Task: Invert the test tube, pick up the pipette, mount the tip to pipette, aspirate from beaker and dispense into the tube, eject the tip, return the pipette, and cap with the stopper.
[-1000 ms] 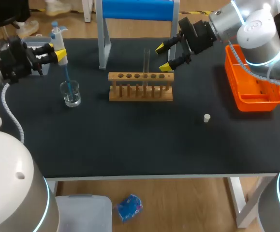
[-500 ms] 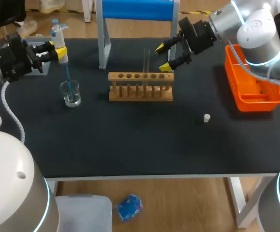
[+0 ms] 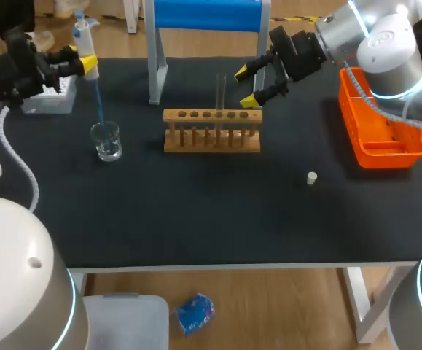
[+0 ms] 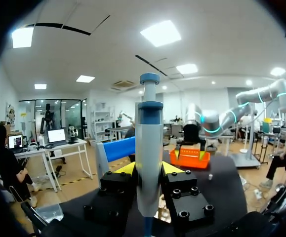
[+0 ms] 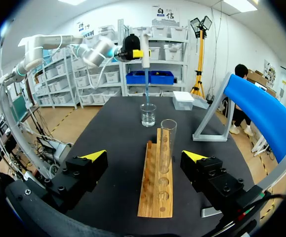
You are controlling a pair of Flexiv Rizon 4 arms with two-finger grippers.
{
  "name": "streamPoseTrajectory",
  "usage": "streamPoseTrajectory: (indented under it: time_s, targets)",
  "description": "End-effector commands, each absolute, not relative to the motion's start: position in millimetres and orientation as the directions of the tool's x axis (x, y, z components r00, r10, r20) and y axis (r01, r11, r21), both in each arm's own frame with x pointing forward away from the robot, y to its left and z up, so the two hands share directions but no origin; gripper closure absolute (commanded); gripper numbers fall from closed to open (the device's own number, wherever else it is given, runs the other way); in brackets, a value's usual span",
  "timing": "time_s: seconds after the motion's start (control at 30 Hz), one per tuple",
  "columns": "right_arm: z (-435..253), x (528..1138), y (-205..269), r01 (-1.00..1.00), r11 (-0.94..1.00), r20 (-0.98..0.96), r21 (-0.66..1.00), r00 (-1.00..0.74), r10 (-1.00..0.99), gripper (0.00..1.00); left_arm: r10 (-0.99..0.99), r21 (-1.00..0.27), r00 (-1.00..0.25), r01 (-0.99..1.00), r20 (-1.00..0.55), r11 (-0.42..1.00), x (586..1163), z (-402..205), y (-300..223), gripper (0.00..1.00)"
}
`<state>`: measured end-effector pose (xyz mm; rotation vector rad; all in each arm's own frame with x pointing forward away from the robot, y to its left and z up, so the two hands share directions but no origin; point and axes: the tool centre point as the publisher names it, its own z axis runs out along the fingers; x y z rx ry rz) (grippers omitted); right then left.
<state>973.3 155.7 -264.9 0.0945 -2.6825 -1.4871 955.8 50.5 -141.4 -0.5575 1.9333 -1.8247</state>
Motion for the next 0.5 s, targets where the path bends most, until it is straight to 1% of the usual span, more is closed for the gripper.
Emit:
streamPoseTrajectory:
  time_s: [0.03, 0.3, 0.5]
  targets:
    - [-265, 974, 156, -0.019, 0.53, 0.034, 0.848, -0.995, -0.089, 0.0, -0.587, -0.997, -0.809, -0.019, -0.027, 0.073, 948, -111, 48, 1.0]
    - [-265, 974, 156, -0.019, 0.53, 0.034, 0.848, -0.995, -0.089, 0.0, -0.607, -0.998, -0.795, -0.036, -0.004, 0.053, 946, -71, 44, 1.0]
    - [-265, 974, 156, -0.019, 0.53, 0.034, 0.848, -0.995, -0.089, 0.0, -0.617, -0.998, -0.787, -0.034, -0.007, 0.055, 947, -61, 43, 1.0]
